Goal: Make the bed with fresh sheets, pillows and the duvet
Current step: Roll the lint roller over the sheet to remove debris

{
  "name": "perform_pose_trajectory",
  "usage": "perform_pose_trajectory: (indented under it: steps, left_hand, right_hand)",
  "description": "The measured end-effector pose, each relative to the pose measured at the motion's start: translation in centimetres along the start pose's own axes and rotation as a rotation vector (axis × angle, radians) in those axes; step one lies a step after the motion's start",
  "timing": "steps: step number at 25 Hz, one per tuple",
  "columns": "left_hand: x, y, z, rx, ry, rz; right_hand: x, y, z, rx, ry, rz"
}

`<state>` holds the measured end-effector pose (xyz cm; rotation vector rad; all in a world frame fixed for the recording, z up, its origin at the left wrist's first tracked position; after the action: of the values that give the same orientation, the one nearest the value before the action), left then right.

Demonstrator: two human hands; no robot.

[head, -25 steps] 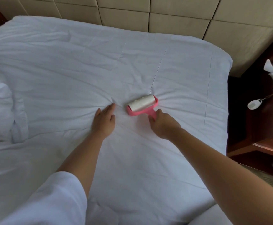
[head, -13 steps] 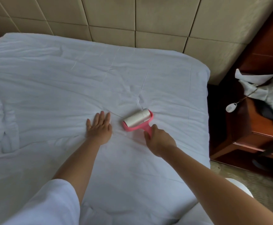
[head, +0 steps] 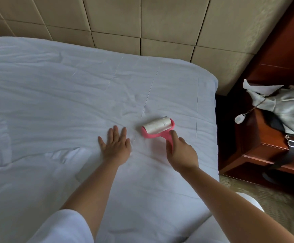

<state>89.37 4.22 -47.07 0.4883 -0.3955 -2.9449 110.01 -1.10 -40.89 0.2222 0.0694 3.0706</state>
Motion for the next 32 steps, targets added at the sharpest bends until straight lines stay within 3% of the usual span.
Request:
perform_pose_trajectory:
  steps: [4,11,20,24,27,30,32]
  left_hand:
    - [-1.7,-1.3,-0.4,0.0,-0.033,-0.015]
    - [-3.1,-5.2,-0.4,-0.102,-0.101,-0.115]
    - [-3.3,-15.8,2.2,-0.211,-0.066,-0.105]
    - [-3.4,-20.1,2.5,-0.362,-0.087,-0.045]
    - [-3.8,-22.4,2.0,-0.473,-0.087,-0.054]
    - [-4.0,-24.0,1.8,-0.49,-0.06,-0.047]
    - [-4.1,-24.7,1.9,-0.493,-0.056,-0.018]
  right_hand:
    - [-1.4,-0.7,-0.4,-0.067,-0.013,-0.032]
    - [-1.0,-4.1,-2.4,0.014,-0.066,0.014]
    - [1.4,-15.0,-1.8,-0.02,-0.115,0.099]
    - [2.6,-20.7,-1.7,0.017,-0.166,0.164]
    - [3.2,-23.4,-2.4,0.083,-0.054,0.188]
    - [4.4,-24.4,-2.7,0.064,-0.001,0.165]
    - [4.8,-25.8,-2.0,0.197,-0.017,0.217]
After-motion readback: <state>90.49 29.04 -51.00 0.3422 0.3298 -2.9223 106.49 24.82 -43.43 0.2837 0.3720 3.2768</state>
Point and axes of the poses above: each hand's wrist, its own y-axis away from the middle knuckle, its own z-axis out of the back of the hand, x = y × z, the point moved 2 cm from there along -y, towards the middle knuckle, and after that the axes turned 11 degrees about y, right-handed, at the moved point
